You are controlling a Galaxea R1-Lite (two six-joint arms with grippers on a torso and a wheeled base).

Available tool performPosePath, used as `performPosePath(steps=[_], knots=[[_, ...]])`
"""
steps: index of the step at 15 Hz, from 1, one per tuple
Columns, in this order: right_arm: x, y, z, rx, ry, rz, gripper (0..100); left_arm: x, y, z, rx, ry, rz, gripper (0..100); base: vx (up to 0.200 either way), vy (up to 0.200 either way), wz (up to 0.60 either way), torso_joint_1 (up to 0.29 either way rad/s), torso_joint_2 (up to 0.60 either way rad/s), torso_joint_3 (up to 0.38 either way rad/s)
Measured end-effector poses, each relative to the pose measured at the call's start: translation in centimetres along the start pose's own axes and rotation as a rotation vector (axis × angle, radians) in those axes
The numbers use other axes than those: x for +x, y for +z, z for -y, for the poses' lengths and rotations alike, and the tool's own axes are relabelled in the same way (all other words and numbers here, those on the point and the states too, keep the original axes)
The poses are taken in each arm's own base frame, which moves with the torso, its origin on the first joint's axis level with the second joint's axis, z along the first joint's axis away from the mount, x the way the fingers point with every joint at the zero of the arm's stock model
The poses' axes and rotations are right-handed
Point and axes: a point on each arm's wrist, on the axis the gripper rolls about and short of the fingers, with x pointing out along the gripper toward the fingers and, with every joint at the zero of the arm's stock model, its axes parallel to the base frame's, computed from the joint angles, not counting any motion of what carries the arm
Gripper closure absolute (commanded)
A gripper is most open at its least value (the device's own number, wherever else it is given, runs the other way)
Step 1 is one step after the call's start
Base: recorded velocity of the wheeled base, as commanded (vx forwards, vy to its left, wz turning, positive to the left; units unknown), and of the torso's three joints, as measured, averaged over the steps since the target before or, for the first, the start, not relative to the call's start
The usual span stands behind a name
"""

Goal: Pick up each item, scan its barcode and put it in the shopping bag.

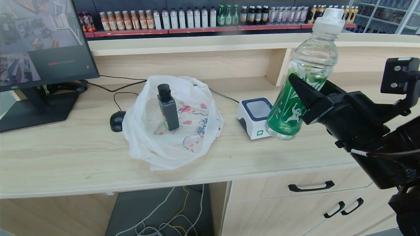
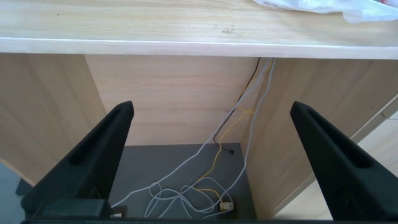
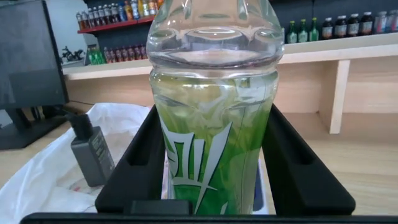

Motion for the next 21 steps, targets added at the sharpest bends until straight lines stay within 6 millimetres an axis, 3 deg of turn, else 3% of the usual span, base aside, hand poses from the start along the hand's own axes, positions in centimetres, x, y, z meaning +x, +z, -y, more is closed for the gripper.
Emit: performPosePath(steps=[4, 11, 17, 21], knots=[[2.5, -0.5, -0.9, 0.166, 0.002, -0.003, 100, 0.0, 0.0, 0.0, 0.000, 0.000, -0.001, 0, 0.000, 0.000, 0.00, 0.000, 0.00, 0.000], [7.5, -0.3, -1.4, 0.610, -0.200, 0.018, 100, 0.0, 0.0, 0.0, 0.000, 0.000, 0.000, 0, 0.000, 0.000, 0.00, 0.000, 0.00, 0.000], [8.1, -1.2, -1.1, 0.880, -0.233, 0.047, 100, 0.0, 0.0, 0.0, 0.000, 0.000, 0.000, 0, 0.000, 0.000, 0.00, 0.000, 0.00, 0.000], [8.4, -2.5, 1.2, 1.034, -0.306, 0.083, 100, 0.0, 0.0, 0.0, 0.000, 0.000, 0.000, 0, 0.000, 0.000, 0.00, 0.000, 0.00, 0.000]])
